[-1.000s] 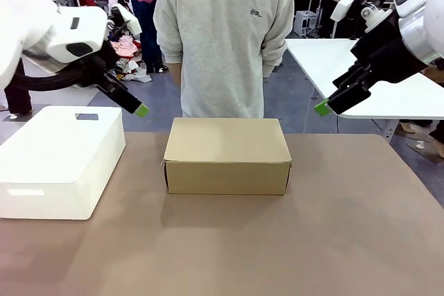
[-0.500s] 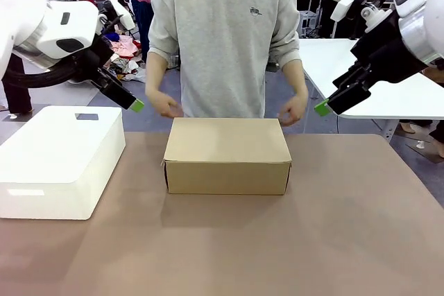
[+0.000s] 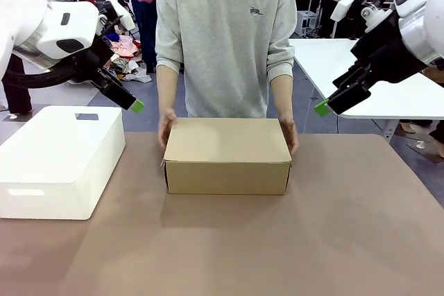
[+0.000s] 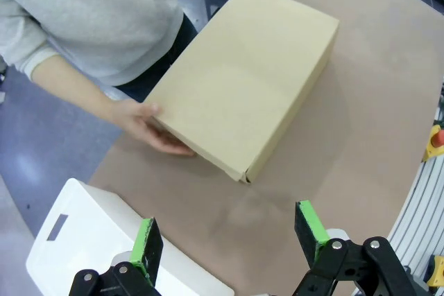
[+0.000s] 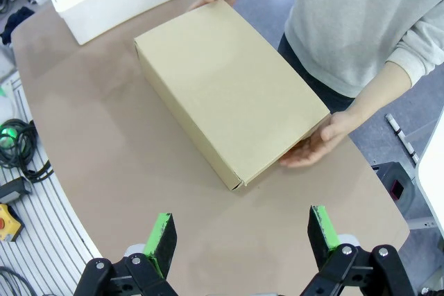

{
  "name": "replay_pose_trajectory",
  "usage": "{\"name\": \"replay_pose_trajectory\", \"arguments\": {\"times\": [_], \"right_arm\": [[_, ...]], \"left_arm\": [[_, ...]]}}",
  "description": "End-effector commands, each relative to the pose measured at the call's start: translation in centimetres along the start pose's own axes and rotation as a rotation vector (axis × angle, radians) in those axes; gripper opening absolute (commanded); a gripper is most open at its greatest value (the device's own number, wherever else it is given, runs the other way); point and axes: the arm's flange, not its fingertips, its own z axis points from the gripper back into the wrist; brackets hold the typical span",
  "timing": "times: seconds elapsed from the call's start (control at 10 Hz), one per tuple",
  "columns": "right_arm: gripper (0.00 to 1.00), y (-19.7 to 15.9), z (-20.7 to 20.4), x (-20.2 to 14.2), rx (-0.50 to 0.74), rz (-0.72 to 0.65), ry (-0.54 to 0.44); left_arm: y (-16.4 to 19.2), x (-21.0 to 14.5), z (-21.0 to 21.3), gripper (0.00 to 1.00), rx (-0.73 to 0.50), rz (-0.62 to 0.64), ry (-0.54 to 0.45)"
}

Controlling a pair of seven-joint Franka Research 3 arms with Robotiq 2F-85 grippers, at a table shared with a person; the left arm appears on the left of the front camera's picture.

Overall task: Pack the shoes into the box.
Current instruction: Press down on the lid of the Shoes Box.

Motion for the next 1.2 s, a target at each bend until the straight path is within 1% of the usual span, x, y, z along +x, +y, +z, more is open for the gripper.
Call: {"name": "replay_pose_trajectory", "arguments": {"times": [0.0,1.1], "right_arm": [[1.00,0.01,0.06,0.10,0.003,0.002,-0.002],[1.00,0.01,0.06,0.10,0.003,0.002,-0.002]], "left_arm": [[-0.07,-0.12,0.12,1.00,-0.004,0.001,0.002],[-0.07,-0.12,0.12,1.00,-0.004,0.001,0.002]]}}
